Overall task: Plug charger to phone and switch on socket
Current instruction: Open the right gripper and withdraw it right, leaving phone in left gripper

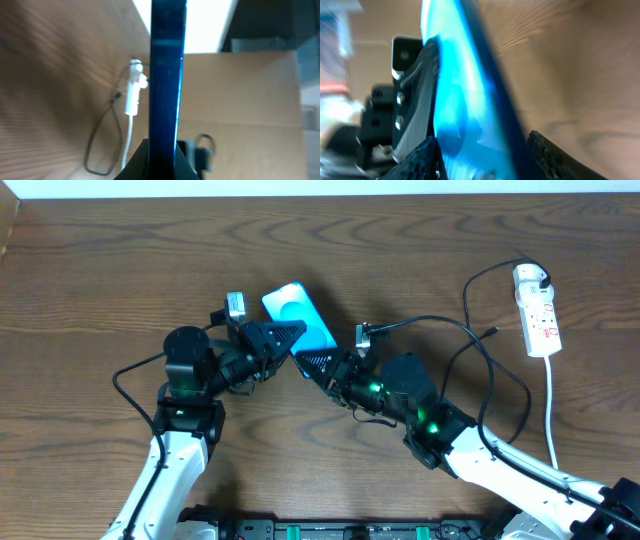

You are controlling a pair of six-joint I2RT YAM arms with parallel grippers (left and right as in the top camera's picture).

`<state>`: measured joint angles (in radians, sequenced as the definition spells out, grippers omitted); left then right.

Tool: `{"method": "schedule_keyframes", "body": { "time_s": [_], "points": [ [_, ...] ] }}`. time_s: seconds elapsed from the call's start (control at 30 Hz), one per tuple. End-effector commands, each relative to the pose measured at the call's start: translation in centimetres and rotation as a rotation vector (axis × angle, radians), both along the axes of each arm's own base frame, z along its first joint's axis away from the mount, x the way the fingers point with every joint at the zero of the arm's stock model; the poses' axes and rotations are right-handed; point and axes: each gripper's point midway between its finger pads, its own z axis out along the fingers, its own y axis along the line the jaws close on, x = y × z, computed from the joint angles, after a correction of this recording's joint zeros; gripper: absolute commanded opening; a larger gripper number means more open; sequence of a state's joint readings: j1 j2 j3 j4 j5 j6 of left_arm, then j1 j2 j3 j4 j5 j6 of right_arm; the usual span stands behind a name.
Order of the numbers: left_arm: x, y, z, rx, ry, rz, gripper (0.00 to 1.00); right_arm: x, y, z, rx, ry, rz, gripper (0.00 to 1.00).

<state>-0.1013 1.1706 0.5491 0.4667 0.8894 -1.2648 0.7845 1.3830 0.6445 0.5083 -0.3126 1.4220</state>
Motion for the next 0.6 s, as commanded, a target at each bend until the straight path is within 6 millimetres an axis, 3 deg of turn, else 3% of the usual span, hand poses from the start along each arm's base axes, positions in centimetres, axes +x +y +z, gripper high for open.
{"method": "schedule_keyframes", "body": {
  "time_s": [0.0,0.07,0.17,0.37,0.57],
  "points": [
    [1.6,1.0,-0.4,0.078,-0.042,0.076,0.07,-0.5,0.0,-1.8,-0.214,-0.306,0.106,0.55],
    [2.3,1.4,-1.6,0.1,-0.014,0.106,0.07,-0.6,-0.2,-2.2,-0.291,-0.424,0.146,0.61],
    [3.0,2.1,-3.2,0.113,0.029,0.136,0.07,-0.2,-0.9,-3.4,-0.396,-0.523,0.186,0.78],
    [3.4,2.3,-5.9,0.111,0.118,0.124,0.07,2.1,-6.0,-7.3,-0.508,-0.331,0.147,0.99],
    [2.9,1.7,-5.7,0.092,0.116,0.076,0.07,4.9,-10.2,-8.2,-0.531,-0.233,0.024,0.99]
  ]
}}
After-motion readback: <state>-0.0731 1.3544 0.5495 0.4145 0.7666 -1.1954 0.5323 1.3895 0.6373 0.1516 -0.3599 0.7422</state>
